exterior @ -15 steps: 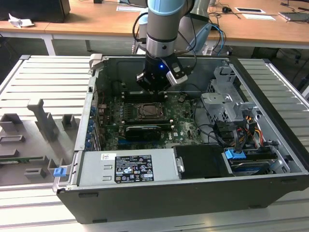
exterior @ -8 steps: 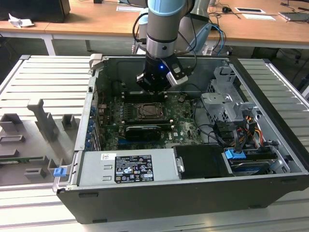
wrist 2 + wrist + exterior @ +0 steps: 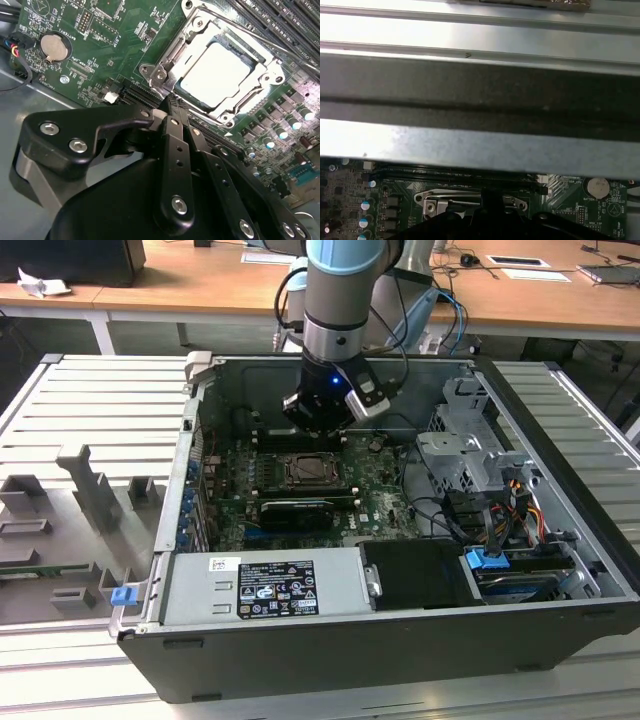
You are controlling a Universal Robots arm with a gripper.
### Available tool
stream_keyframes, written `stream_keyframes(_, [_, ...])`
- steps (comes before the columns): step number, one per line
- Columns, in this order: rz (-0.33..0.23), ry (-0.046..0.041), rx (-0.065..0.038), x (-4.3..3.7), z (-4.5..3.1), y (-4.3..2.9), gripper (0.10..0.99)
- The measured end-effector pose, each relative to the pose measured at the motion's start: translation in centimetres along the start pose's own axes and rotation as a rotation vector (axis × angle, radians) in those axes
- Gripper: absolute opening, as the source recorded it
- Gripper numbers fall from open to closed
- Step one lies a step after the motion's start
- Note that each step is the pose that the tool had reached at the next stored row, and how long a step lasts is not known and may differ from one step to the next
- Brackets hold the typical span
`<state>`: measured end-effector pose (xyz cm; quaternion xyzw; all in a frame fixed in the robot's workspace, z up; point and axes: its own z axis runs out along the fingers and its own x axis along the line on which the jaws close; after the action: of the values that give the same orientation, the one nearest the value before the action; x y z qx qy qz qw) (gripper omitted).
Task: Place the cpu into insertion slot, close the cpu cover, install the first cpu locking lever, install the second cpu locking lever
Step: 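Install the second cpu locking lever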
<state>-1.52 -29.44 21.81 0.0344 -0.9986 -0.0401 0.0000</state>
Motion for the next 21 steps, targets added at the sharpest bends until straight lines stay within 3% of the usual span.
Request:
stream_keyframes(3, [0.0, 0.0, 0.0, 0.01, -0.01, -0.17, 0.106])
stream_keyframes(8, [0.0, 0.0, 0.0, 0.09, -0.1, -1.26, 0.106])
stream_keyframes(11, [0.0, 0.0001, 0.0, 0.1, -0.21, -1.44, 0.106])
stream_keyframes(13, [0.0, -0.0001, 0.0, 0.11, -0.53, -1.45, 0.106])
stream_keyframes(17, [0.0, -0.0001, 0.0, 0.09, -2.3, -1.36, 0.106])
stream_keyframes(21, [0.0, 0.0, 0.0, 0.17, -2.42, -2.14, 0.106])
